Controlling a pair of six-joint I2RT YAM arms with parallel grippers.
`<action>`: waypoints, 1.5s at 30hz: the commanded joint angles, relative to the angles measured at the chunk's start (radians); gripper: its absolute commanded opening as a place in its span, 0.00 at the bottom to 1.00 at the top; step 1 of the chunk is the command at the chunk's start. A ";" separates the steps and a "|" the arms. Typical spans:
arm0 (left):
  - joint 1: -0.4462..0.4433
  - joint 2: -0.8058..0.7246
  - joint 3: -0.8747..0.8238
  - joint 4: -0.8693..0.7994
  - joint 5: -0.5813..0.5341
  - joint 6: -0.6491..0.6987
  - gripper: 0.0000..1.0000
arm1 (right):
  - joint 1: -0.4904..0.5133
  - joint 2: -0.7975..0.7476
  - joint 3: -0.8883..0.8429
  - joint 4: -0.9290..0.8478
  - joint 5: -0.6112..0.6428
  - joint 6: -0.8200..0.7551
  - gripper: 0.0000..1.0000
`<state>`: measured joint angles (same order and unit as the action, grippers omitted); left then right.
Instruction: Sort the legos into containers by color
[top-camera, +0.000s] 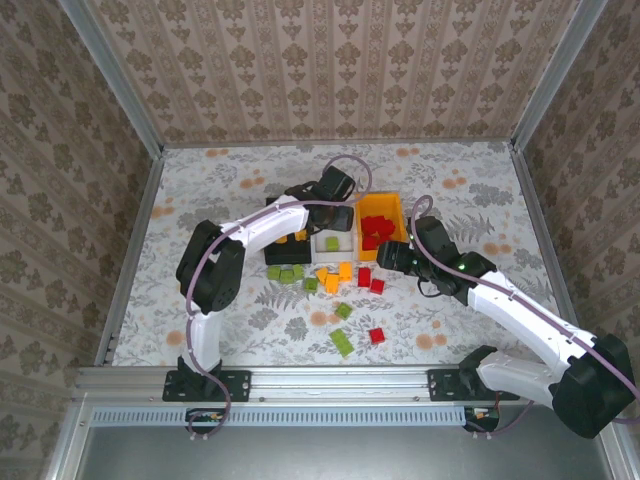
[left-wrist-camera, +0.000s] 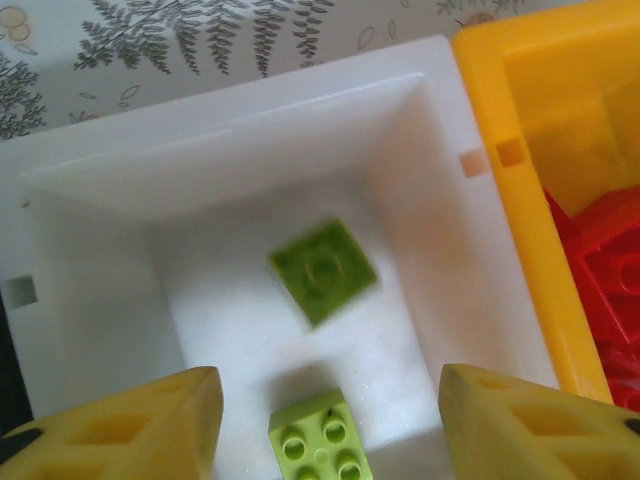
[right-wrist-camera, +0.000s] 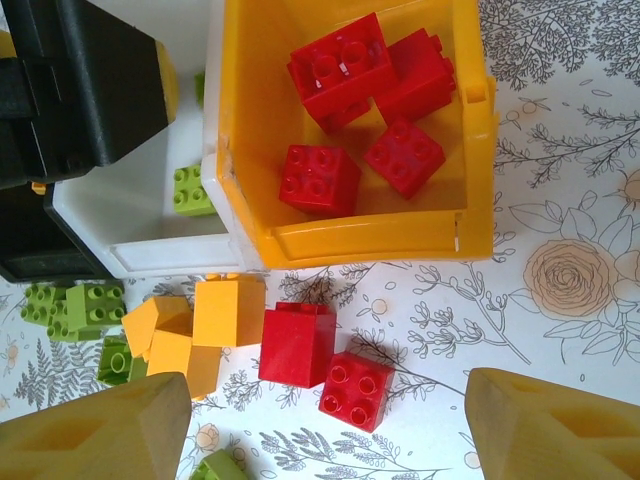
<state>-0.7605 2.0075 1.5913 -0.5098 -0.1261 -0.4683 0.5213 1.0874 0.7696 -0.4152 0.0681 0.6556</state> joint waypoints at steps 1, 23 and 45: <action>-0.019 -0.070 0.010 -0.026 0.016 0.006 0.66 | -0.004 -0.017 -0.013 -0.017 -0.003 0.010 0.74; -0.319 -0.331 -0.423 -0.119 0.146 0.129 0.77 | -0.012 -0.024 0.003 -0.039 0.027 0.001 0.75; -0.376 -0.139 -0.389 -0.120 0.195 0.144 0.50 | -0.068 -0.082 0.018 -0.074 0.027 -0.018 0.76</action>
<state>-1.1290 1.8526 1.1744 -0.6250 0.0315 -0.3416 0.4618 1.0275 0.7673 -0.4561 0.0757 0.6514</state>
